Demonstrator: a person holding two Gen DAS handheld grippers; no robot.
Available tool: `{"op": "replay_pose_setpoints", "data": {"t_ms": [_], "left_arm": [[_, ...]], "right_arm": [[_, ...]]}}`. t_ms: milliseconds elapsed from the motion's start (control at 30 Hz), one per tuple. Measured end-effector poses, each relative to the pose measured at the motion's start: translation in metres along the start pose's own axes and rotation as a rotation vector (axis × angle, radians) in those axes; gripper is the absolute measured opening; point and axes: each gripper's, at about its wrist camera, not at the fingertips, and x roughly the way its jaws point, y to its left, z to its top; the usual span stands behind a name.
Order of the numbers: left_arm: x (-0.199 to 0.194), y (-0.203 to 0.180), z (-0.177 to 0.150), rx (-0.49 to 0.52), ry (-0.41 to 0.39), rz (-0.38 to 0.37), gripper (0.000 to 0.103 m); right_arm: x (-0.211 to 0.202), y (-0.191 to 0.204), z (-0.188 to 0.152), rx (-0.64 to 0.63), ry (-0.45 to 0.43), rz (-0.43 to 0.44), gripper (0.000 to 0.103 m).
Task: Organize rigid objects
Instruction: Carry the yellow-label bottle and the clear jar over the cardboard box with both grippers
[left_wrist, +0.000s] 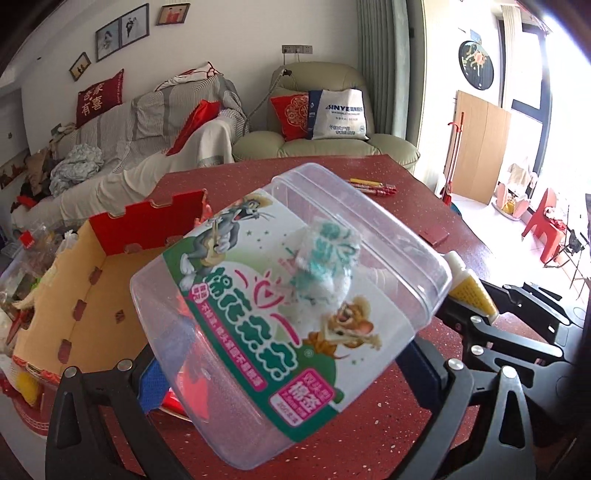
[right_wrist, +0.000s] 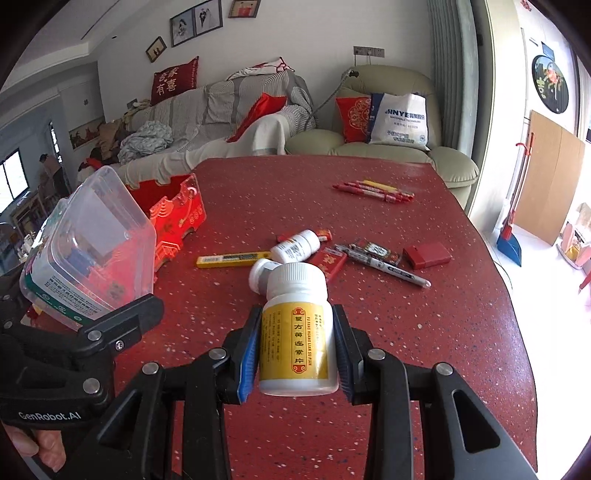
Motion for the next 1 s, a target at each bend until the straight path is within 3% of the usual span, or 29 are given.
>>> {"op": "replay_pose_setpoints", "data": {"t_ms": [333,533,733,1000], "left_arm": [[-0.012,0.137,0.007,-0.129,0.024,0.129,0.102],[0.004,0.201,-0.007,-0.183,0.096,0.213,0.102],[0.028,0.210,-0.015,-0.168,0.145,0.206,0.102],[0.048,0.194,-0.008,-0.116,0.167,0.175,0.102]], "right_arm": [[0.030,0.102,0.046,-0.074,-0.021,0.188,0.037],[0.062,0.150,0.071,-0.079,-0.001,0.280,0.037],[0.084,0.182,0.085,-0.127,0.018,0.304,0.037],[0.099,0.185,0.094,-0.135,0.036,0.298,0.037]]}}
